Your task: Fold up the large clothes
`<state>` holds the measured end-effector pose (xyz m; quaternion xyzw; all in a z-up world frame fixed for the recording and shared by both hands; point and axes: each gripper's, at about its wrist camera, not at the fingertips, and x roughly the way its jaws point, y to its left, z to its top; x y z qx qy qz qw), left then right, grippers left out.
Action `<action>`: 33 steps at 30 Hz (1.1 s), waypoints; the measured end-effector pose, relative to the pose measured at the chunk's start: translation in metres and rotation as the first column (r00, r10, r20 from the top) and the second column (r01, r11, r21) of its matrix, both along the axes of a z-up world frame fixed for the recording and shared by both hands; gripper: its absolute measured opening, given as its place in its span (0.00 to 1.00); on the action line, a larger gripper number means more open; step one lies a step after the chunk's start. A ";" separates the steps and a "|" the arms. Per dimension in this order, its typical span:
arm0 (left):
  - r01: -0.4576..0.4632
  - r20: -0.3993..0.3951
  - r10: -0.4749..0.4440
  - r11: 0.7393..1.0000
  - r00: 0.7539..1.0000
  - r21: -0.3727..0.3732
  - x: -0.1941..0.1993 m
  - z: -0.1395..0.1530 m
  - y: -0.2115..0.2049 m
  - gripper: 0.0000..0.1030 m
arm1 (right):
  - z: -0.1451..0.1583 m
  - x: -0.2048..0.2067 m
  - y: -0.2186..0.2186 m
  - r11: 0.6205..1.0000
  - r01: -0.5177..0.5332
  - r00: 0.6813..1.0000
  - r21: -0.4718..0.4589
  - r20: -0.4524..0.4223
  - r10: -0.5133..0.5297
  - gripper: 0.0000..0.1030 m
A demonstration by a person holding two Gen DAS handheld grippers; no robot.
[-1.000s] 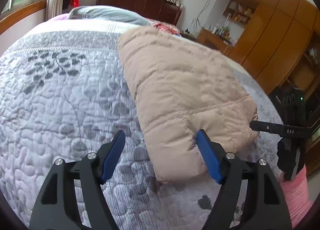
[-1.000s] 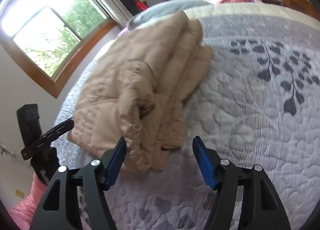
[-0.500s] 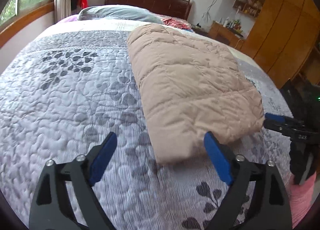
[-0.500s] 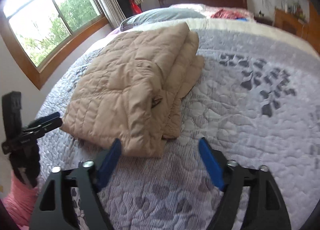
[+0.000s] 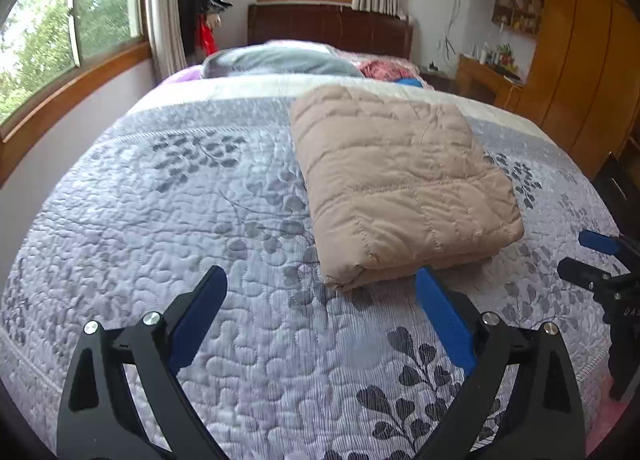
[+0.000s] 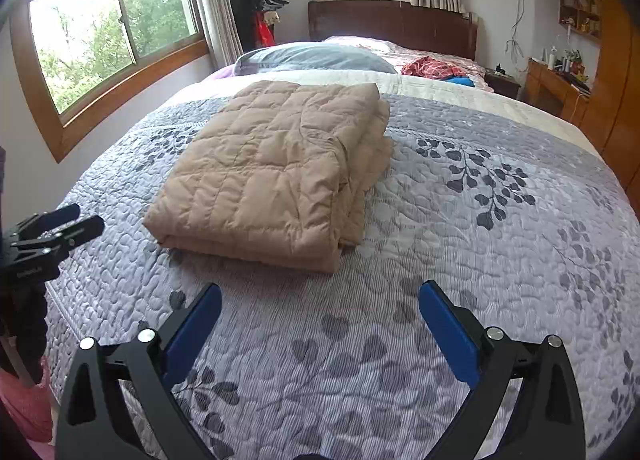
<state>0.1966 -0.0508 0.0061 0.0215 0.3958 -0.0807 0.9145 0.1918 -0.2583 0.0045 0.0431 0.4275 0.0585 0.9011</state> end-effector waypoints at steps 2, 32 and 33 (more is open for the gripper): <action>-0.010 0.021 0.010 1.000 1.000 0.015 -0.010 0.007 0.000 0.92 | 0.003 -0.008 0.002 1.000 0.010 1.000 0.000 0.007 -0.010 0.96; -0.048 0.063 0.044 0.996 0.997 0.071 -0.069 0.028 -0.002 0.92 | 0.025 -0.053 0.015 0.999 0.049 0.999 -0.018 0.010 -0.049 0.96; -0.048 0.061 0.044 0.996 0.997 0.072 -0.069 0.027 -0.002 0.92 | 0.025 -0.052 0.015 0.999 0.049 0.999 -0.017 0.009 -0.049 0.96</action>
